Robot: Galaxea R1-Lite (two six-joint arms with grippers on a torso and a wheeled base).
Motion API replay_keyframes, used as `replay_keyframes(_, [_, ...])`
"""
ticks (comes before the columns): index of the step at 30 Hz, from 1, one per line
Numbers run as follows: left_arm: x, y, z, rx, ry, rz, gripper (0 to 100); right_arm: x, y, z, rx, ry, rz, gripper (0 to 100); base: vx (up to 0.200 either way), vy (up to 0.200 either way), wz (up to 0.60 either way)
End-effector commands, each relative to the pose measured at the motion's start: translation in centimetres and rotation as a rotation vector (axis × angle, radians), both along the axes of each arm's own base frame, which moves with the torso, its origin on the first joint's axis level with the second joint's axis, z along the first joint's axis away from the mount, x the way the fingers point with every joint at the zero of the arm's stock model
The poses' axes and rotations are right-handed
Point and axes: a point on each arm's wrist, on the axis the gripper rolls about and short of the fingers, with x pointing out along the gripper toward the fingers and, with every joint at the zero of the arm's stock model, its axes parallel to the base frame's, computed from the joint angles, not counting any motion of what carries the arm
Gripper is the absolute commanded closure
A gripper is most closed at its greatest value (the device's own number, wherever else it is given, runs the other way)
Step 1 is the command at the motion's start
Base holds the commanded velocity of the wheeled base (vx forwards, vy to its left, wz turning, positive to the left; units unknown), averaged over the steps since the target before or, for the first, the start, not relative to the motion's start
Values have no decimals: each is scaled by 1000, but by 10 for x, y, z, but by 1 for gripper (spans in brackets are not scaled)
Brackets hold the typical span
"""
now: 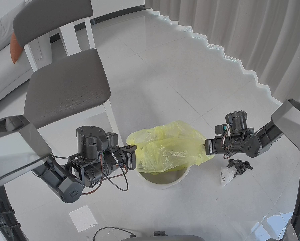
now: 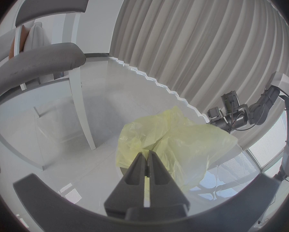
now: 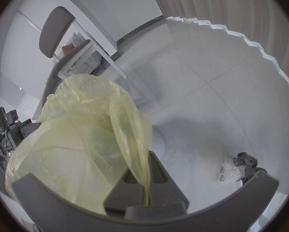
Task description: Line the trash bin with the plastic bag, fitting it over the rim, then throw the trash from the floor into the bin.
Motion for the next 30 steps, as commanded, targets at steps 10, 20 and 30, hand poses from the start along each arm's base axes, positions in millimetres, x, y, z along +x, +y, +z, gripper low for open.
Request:
replay_keyframes(10, [21,20,-29,-12,28,17,100,34,10,-21,15,-72,5,100,0,0,0])
replay_keyframes(20, [12,23,-42,-5,52,-3,100,11,-7,-33,-210,6,164,100,0,0,0])
replay_keyframes(30, [3,27,-68,20,96,-19,100,-9,0,-69,-236,-18,205,100,0,0,0])
